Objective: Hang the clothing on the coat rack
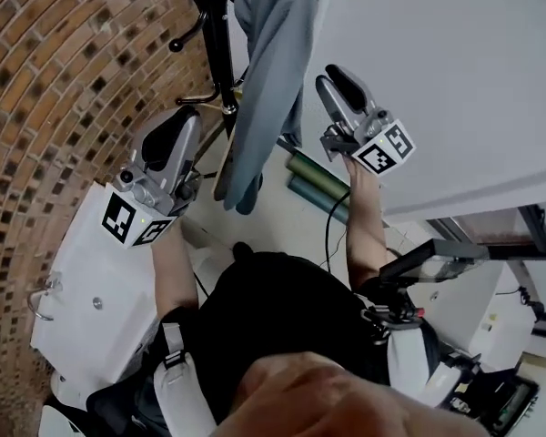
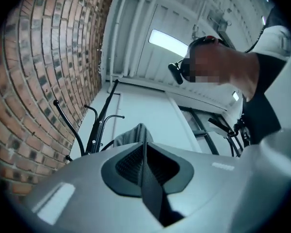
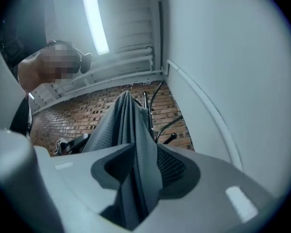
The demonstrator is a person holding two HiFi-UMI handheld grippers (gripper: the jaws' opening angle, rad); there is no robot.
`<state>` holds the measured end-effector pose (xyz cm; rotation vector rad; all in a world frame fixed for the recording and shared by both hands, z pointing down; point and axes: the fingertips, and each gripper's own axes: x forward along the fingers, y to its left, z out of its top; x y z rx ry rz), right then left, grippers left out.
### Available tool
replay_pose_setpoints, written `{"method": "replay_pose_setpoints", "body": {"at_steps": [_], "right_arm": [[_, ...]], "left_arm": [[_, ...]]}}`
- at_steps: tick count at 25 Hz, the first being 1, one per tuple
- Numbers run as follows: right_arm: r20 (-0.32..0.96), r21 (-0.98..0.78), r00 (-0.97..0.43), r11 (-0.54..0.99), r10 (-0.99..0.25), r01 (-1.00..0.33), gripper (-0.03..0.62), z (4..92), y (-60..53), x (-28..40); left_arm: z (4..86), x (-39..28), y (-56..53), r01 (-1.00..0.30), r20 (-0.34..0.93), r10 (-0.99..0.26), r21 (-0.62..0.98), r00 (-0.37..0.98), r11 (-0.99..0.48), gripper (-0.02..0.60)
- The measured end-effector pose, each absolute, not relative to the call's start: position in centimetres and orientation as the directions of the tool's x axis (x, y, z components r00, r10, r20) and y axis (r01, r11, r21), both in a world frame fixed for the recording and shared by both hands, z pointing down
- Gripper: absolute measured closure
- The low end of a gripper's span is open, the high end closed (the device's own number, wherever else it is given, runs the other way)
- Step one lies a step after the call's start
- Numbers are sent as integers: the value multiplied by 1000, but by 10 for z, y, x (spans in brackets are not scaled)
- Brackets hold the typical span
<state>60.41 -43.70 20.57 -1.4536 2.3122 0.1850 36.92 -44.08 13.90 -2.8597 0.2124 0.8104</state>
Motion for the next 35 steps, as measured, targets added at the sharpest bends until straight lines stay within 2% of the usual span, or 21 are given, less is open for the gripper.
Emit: {"method": "replay_pose_setpoints", "body": {"at_steps": [3,6,10,15,19,22,30,35], "right_arm": [[-423,-215,-303,419,-854,-882,450,239,-409,622],[-414,-298,-304,443,-858,-845,472,268,-374,625],[-357,-293,-426,532,-832,-794,505,281,-337,599],[-336,-181,-603,677,-724,-713,592,269,-291,561],[-336,-149,-656,726,-676,-672,597,267,-267,557],[-335,-164,-664,736,-668,-657,597,269,-249,557],[-348,-127,-620,691,-703,-711,597,256,-248,567],[-347,-113,-612,680,-710,-724,597,245,-260,553]], "left_arm": [[170,359,-421,-192,-538,-122,-76,834,-978,569],[195,354,-396,-236,-550,-197,-1,812,-972,569],[209,362,-356,-326,-537,-295,38,790,-944,566],[213,387,-296,-369,-518,-318,5,794,-930,566],[216,399,-257,-391,-527,-334,3,782,-920,566],[215,405,-238,-384,-532,-325,0,782,-923,568],[192,421,-224,-305,-574,-186,-117,798,-945,578],[191,405,-240,-328,-566,-207,-120,798,-937,578]]}}
